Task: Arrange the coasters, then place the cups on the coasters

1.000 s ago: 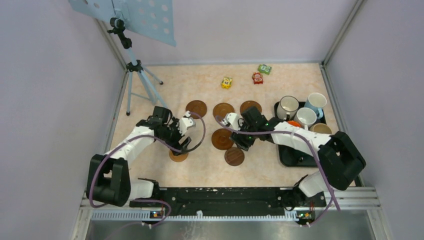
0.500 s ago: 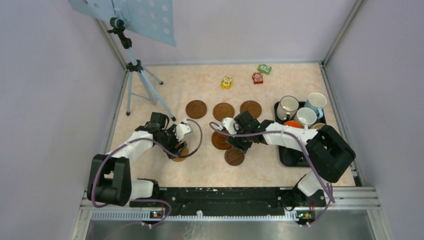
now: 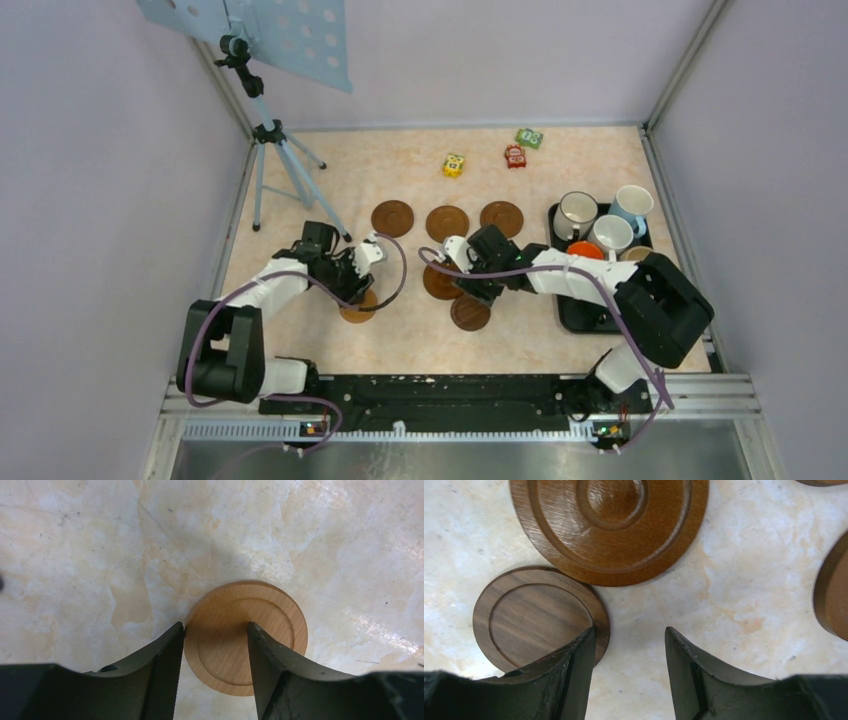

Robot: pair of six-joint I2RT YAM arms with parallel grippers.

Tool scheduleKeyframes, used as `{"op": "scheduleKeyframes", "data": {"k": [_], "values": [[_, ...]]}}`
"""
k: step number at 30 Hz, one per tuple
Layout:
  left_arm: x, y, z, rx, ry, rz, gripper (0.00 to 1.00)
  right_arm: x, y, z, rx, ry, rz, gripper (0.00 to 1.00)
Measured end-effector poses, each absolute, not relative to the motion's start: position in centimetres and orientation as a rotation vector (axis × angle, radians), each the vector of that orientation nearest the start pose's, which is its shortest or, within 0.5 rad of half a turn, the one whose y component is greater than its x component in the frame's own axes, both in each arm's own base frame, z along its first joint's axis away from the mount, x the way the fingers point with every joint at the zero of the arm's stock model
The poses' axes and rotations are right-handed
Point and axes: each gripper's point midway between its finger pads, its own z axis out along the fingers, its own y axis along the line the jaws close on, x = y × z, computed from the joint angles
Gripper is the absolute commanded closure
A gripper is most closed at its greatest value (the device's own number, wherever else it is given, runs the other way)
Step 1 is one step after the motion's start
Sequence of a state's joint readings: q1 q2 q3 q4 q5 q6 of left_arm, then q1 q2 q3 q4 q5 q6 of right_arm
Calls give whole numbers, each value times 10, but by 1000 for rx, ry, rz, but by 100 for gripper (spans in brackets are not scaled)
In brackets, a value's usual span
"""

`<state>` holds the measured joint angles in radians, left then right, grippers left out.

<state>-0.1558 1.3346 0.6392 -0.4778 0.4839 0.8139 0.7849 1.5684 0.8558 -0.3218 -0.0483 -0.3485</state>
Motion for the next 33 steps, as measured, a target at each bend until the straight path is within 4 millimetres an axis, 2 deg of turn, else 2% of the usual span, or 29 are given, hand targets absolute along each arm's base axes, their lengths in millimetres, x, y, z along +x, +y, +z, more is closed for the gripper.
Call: {"op": "scheduleKeyframes", "data": {"k": [8,17,27,33], "values": [[249,-105,24,1343,2197,-455,56,255,218,31,-1388,2185,122,48],[256,-134,25,1395,2153,-488,61,285,164,33,-1259,2264,-24,49],[292,-160,26,1376,2138,-496,62,301,132,34,-1205,2304,-90,49],[311,-166,28,1347,2129,-485,61,306,127,35,-1214,2313,-112,49]]}}
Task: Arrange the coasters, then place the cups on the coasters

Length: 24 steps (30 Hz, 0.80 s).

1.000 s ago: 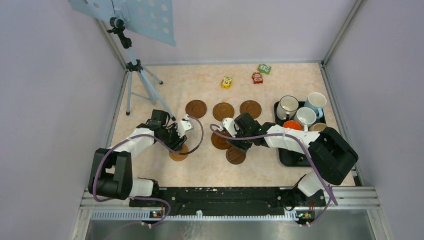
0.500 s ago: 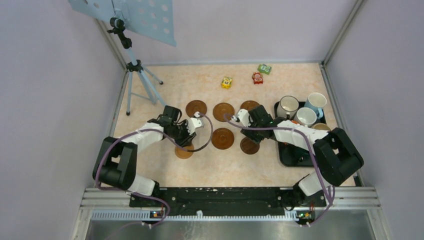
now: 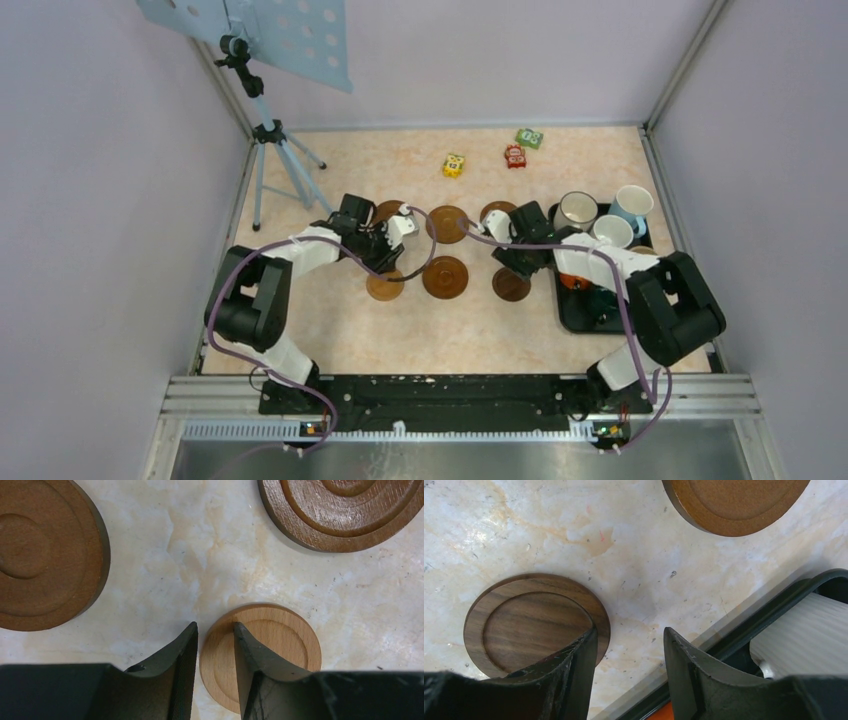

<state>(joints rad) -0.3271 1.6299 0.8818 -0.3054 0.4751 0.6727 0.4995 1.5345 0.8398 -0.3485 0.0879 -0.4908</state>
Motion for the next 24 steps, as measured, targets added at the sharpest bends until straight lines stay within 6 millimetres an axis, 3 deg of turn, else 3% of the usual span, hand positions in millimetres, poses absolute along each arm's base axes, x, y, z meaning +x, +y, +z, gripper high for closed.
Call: {"op": "scheduleKeyframes", "data": {"k": [14,24], "values": [[321,-167,29,1300,2147,-467,56,320,132,35,-1202,2328,-97,49],[325,-164,32,1283,2170,-444,44,319,142,34,-1190,2335,-26,49]]}}
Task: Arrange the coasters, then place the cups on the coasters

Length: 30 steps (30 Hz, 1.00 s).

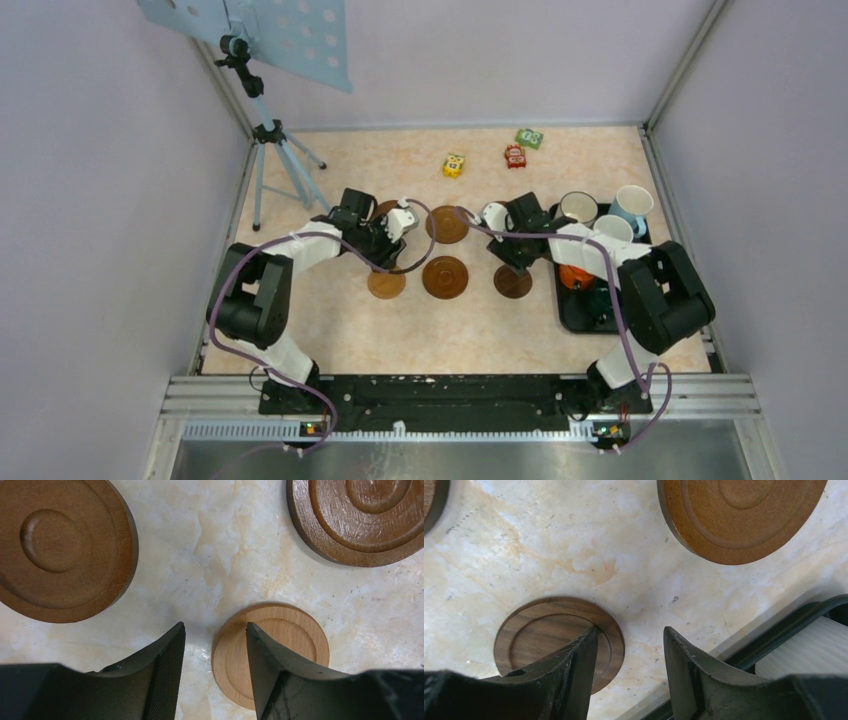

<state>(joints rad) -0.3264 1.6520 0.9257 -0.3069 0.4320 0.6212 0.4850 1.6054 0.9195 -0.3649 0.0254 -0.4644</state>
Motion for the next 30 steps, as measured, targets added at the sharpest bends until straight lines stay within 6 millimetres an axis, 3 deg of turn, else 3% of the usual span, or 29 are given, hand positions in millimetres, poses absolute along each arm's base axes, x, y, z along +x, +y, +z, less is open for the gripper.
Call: {"op": "scheduleKeyframes", "data": {"k": [6,12,20,30], "values": [[339,-170,50,1249,2145,-438,39,320,154,44,-1151,2339,62,49],[368,-179,66,1185,2118,-429,39,333,167,63,-1073,2310,117,48],[390,-180,47,1122,2180,-444,41,364,168,88,-945,2271,141,48],[392,-179,38,1095,2212,-465,45,366,164,88,-915,2286,156,48]]}}
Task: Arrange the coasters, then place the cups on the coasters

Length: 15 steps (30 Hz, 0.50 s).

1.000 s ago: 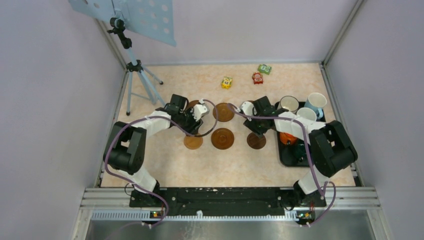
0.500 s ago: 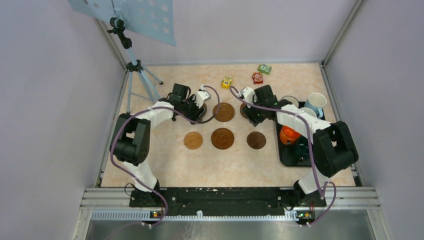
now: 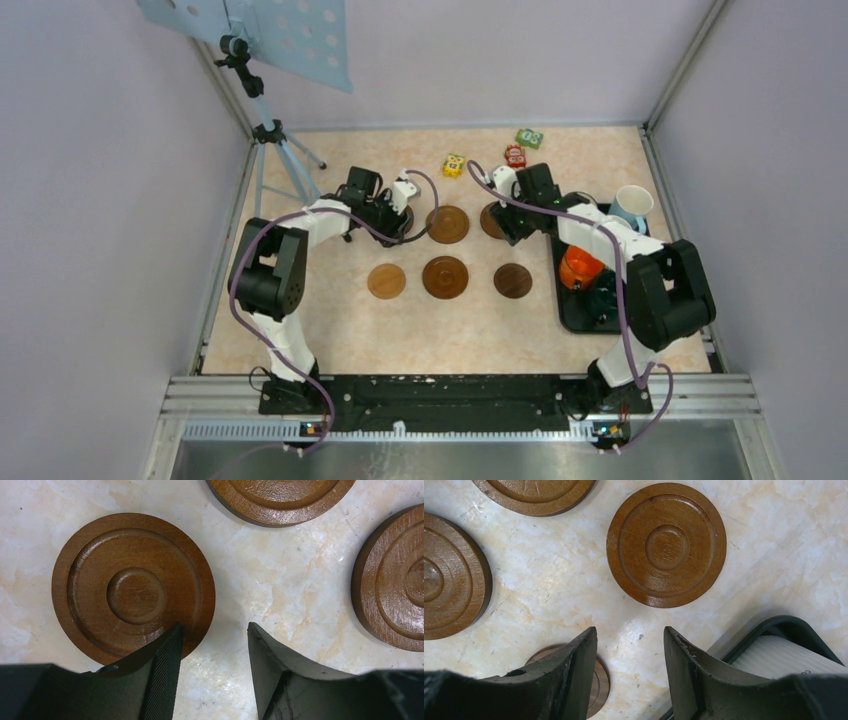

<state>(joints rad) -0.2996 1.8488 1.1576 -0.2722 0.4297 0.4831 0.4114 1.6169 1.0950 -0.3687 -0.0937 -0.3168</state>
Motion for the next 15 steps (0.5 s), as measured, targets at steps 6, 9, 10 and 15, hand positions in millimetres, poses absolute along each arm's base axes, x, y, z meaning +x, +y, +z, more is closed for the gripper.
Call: {"op": "scheduleKeyframes", "data": {"k": [6,9,10,15], "values": [[392,-179,38,1089,2216,-466,49,361,161,85,-920,2311,161,48],[392,-179,38,1087,2214,-464,52,360,159,84,-922,2319,162,48],[391,-178,38,1086,2212,-463,52,359,159,83,-922,2323,162,48],[384,-175,38,1084,2220,-460,53,357,157,83,-921,2332,161,48]]}}
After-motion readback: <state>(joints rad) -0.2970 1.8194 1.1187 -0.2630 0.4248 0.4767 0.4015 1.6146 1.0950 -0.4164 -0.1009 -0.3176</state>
